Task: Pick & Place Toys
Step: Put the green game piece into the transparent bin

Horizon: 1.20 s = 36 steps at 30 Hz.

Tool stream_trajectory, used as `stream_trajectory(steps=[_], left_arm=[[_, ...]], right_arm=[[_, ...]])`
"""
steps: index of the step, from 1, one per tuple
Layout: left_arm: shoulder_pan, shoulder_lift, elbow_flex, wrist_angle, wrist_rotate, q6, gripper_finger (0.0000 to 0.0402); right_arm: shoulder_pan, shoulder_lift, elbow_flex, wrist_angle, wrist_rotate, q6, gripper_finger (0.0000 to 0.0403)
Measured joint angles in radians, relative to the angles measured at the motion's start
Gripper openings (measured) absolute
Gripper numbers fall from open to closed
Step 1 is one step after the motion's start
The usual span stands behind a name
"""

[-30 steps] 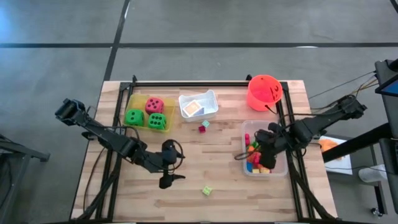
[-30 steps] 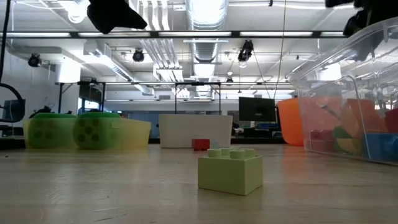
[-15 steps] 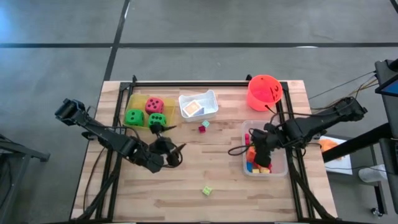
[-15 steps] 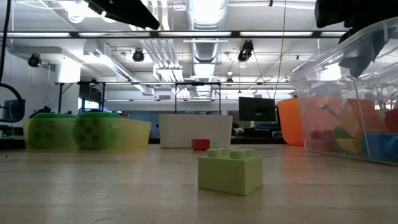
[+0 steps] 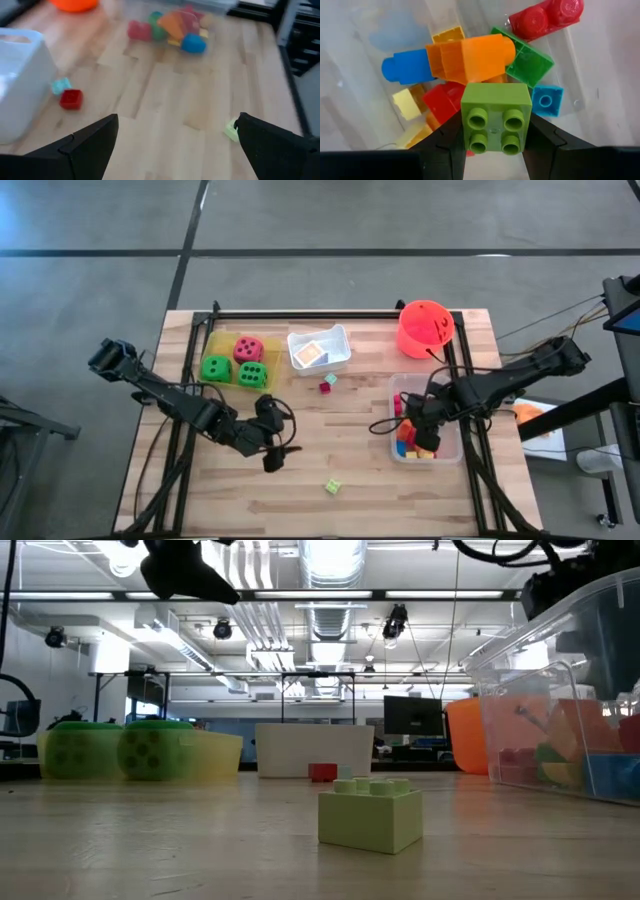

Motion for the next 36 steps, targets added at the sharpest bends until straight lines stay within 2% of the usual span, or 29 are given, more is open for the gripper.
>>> stream_trajectory(steps=[19, 23, 27, 30, 36], left_arm=[[0.006, 0.000, -0.004, 0.002, 0.017, 0.050, 0.0393], [0.008, 0.000, -0.004, 0.000, 0.017, 0.057, 0.0393], [0.010, 0.000, -0.004, 0.000, 0.017, 0.057, 0.0393], [0.011, 0.000, -0.005, 0.000, 0.017, 0.057, 0.0393], [0.012, 0.000, -0.005, -0.001, 0.017, 0.056, 0.0393]], right_arm=[[-0.115, 0.000, -0.032, 0.048, -0.056, -0.173, 0.0136], [-0.114, 0.003, -0.044, 0.075, -0.112, -0.184, 0.0136], [-0.115, 0.048, -0.044, 0.086, -0.135, -0.129, 0.0136], [-0.123, 0.096, -0.034, 0.118, -0.195, -0.052, 0.0136], [-0.121, 0.190, -0.001, 0.123, -0.192, -0.060, 0.0136]])
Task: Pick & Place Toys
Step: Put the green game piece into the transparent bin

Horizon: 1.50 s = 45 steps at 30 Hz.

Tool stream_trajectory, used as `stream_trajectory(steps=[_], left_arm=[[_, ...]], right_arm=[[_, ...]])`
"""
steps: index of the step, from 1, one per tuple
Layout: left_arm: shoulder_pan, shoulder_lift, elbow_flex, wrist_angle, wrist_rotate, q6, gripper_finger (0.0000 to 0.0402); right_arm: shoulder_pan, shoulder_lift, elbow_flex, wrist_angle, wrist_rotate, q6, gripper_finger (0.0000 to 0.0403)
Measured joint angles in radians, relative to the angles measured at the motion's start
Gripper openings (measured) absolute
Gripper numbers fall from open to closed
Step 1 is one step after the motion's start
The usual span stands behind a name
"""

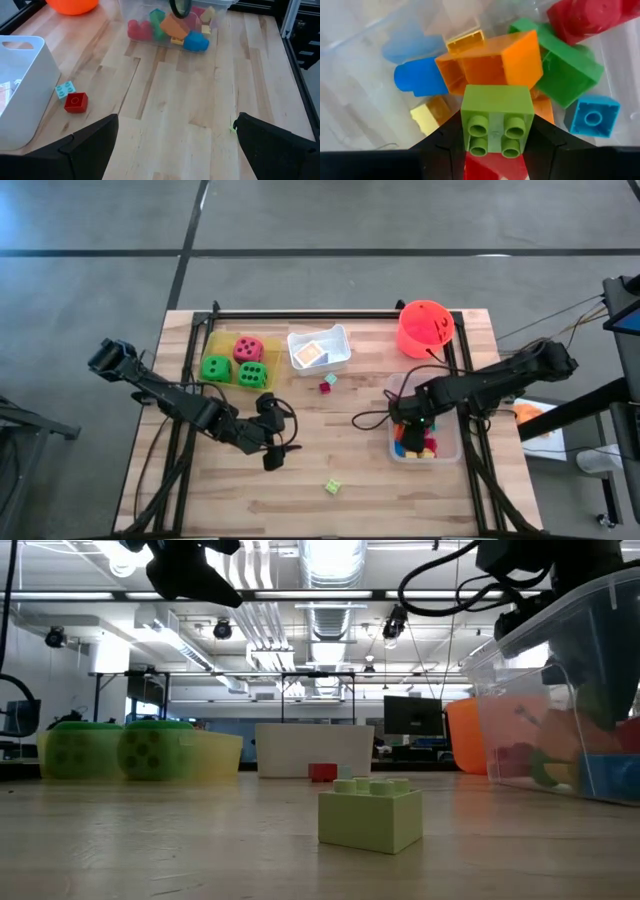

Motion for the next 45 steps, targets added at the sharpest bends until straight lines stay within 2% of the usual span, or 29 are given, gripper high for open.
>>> stream_trajectory(steps=[6, 19, 39, 45], left_arm=[[0.000, 0.000, 0.000, -0.003, 0.000, -0.001, 0.0393], [0.000, 0.000, 0.000, -0.006, 0.000, -0.003, 0.0393], [-0.001, 0.000, 0.000, -0.007, 0.000, -0.004, 0.0393], [-0.001, 0.000, 0.000, -0.006, 0.000, -0.004, 0.0393]], right_arm=[[0.000, 0.030, 0.013, 0.004, 0.045, -0.008, 0.0134], [0.000, -0.008, 0.008, -0.007, 0.047, 0.010, 0.0133], [0.004, 0.005, 0.008, -0.061, 0.020, 0.039, 0.0133], [0.005, 0.006, 0.008, -0.059, 0.020, 0.058, 0.0162]])
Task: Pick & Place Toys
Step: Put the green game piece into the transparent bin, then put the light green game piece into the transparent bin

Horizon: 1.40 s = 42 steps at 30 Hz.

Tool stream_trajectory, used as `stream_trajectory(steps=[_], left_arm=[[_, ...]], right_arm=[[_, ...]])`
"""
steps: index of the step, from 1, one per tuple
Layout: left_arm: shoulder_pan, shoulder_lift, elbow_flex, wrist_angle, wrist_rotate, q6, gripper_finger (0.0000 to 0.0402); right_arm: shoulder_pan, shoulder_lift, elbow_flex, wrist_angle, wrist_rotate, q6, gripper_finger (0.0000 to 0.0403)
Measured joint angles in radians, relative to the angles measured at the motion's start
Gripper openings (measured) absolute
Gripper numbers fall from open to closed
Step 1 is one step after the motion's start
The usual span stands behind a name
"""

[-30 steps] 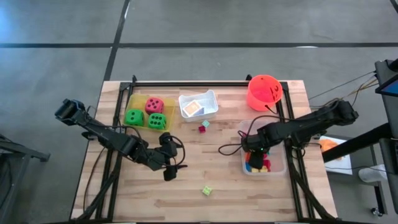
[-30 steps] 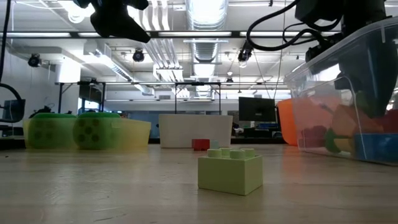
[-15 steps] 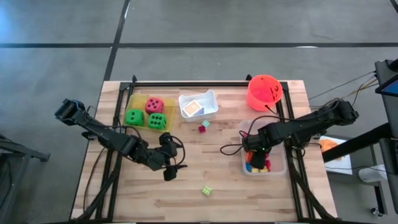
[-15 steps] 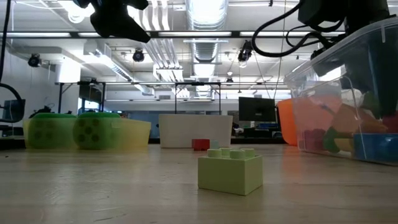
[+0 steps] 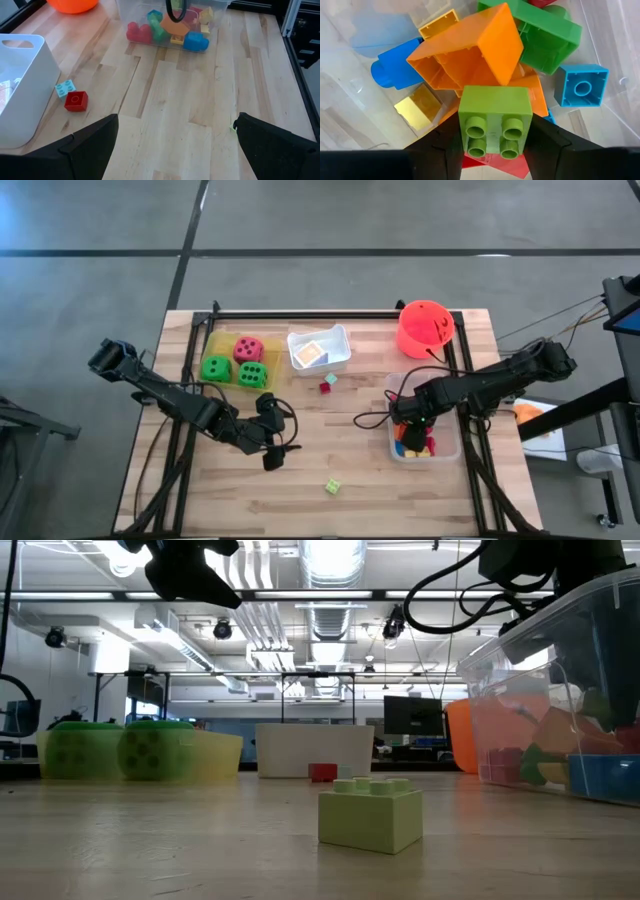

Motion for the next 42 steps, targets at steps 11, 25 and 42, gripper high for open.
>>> stream_trajectory(steps=[11, 25, 42], left_arm=[[0.000, 0.000, 0.000, 0.000, 0.000, -0.008, 0.0393], [0.000, 0.000, 0.000, 0.000, 0.000, -0.011, 0.0393], [0.001, 0.000, 0.000, -0.008, 0.001, -0.056, 0.0393]], right_arm=[[0.000, 0.000, 0.000, 0.000, -0.006, 0.023, 0.0171], [0.000, -0.001, 0.015, -0.003, -0.123, 0.033, 0.0173], [0.023, -0.002, 0.188, -0.163, -0.007, 0.055, 0.0173]])
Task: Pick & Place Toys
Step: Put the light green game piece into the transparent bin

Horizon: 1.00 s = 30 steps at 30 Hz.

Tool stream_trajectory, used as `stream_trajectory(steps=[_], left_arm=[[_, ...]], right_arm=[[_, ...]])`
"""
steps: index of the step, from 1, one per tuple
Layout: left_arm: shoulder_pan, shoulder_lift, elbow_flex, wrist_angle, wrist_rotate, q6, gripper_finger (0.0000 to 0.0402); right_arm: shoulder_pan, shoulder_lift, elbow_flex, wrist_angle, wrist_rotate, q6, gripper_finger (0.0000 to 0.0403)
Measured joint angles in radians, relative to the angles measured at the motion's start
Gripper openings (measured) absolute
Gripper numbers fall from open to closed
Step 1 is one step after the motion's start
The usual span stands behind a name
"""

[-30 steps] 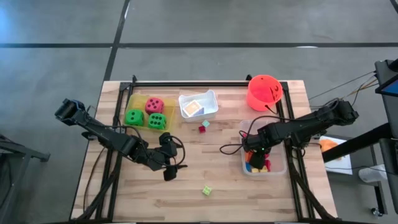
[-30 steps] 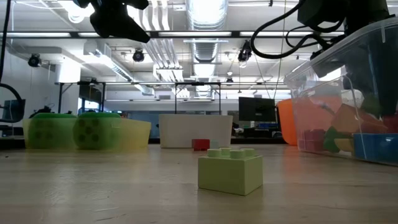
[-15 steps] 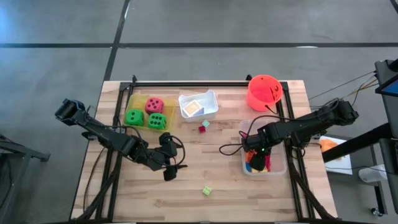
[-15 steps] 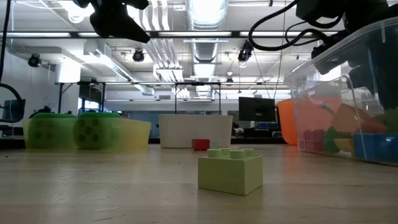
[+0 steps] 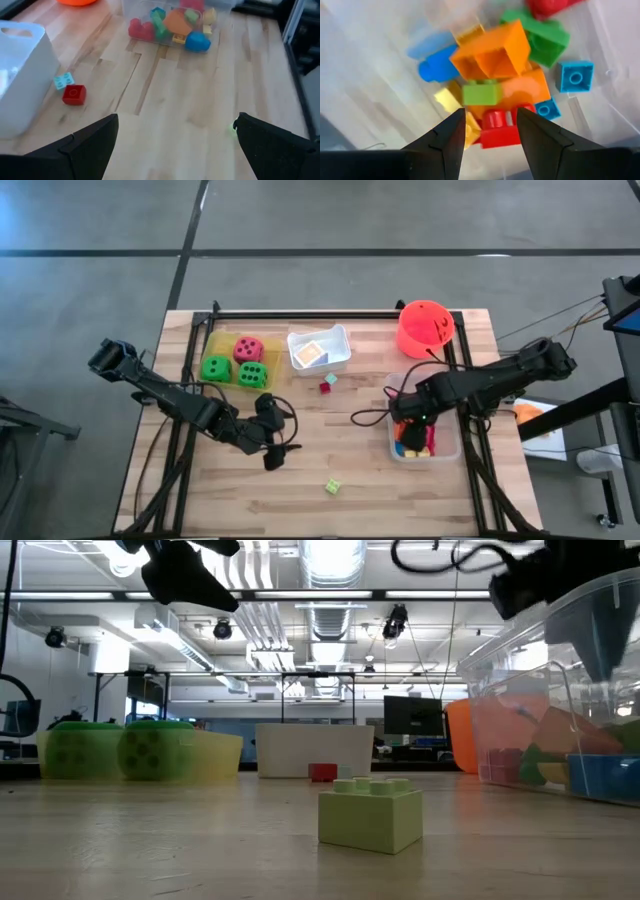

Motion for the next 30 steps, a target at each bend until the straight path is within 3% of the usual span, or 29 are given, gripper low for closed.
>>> stream_trajectory(steps=[4, 8, 12, 21, 30], left_arm=[[0.013, 0.009, 0.000, 0.080, 0.019, -0.067, 0.0393], [0.015, 0.053, 0.003, 0.175, 0.135, -0.001, 0.0393], [0.019, 0.096, 0.050, 0.128, 0.168, 0.001, 0.0393], [0.019, 0.217, 0.132, 0.016, 0.205, -0.048, 0.0392], [0.017, 0.180, 0.132, -0.135, 0.203, -0.110, 0.0361]], right_arm=[[0.049, 0.000, 0.086, -0.042, 0.088, 0.052, 0.0173], [0.123, 0.000, 0.163, -0.111, 0.248, 0.154, 0.0173], [0.200, 0.000, 0.211, -0.124, 0.358, 0.271, 0.0173], [0.328, 0.004, 0.183, -0.011, 0.439, 0.319, 0.0173], [0.364, 0.064, 0.249, 0.093, 0.506, 0.207, 0.0173]])
